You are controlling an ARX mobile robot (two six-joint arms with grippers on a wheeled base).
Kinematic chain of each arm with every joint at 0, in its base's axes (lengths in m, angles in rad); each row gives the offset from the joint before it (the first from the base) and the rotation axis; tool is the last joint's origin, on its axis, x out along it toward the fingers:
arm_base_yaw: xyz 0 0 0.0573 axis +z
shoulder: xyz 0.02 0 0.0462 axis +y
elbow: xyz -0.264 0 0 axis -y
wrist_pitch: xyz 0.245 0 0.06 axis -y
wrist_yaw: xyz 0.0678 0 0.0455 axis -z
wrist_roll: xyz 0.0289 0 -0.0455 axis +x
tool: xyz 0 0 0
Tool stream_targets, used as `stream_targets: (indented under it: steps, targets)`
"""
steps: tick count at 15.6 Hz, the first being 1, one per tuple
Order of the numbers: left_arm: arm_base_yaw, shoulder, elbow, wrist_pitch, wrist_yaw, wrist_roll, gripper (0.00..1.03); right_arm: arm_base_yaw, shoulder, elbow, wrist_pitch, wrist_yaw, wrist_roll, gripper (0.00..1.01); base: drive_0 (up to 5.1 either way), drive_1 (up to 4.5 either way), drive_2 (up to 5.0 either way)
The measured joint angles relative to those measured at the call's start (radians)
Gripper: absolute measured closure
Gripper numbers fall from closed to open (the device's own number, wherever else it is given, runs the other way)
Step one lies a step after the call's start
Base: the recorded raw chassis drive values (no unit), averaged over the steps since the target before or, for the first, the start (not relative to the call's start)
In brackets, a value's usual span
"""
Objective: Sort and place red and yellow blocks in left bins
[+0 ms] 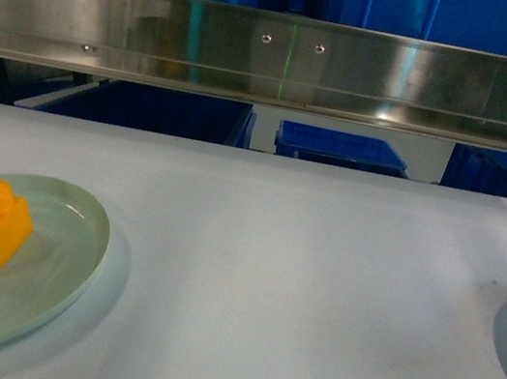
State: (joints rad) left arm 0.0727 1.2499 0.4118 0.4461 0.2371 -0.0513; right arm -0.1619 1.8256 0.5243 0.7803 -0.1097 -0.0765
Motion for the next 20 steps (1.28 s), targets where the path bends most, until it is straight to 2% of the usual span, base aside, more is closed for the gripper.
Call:
stream_targets:
  steps: [2, 5, 9, 13, 15, 17, 18, 20]
  targets:
    - [0.000, -0.002, -0.006, -0.001, 0.000, 0.000, 0.05, 0.006, 0.000, -0.002, 0.018, -0.001, 0.000, 0.72, 0.0, 0.00, 0.0]
    - [0.003, -0.008, -0.012, -0.003, 0.004, 0.002, 0.05, 0.006, 0.001, -0.017, 0.075, -0.004, 0.006, 0.73, 0.0, 0.00, 0.0]
    - [0.020, -0.014, -0.025, -0.003, 0.017, 0.004, 0.05, 0.012, -0.064, -0.058, 0.080, -0.003, 0.017, 0.73, 0.0, 0.00, 0.0]
    - [0.035, -0.014, -0.026, -0.003, 0.026, 0.003, 0.05, 0.022, -0.329, -0.135, -0.010, -0.034, 0.041, 0.73, 0.0, 0.00, 0.0]
    - [0.047, -0.018, -0.028, -0.002, 0.038, 0.003, 0.05, -0.023, -0.582, -0.183, -0.129, -0.074, 0.082, 0.73, 0.0, 0.00, 0.0]
    - [0.047, -0.029, -0.037, -0.002, 0.037, 0.001, 0.05, -0.034, -0.772, -0.204, -0.230, -0.088, 0.112, 0.73, 0.0, 0.00, 0.0]
    - [0.043, -0.035, -0.042, -0.003, 0.036, -0.002, 0.05, -0.021, -0.832, -0.212, -0.261, -0.088, 0.114, 0.73, 0.0, 0.00, 0.0]
    - [0.028, -0.043, -0.046, -0.003, 0.032, -0.002, 0.05, 0.039, -0.916, -0.229, -0.290, -0.066, 0.113, 0.73, 0.0, 0.00, 0.0]
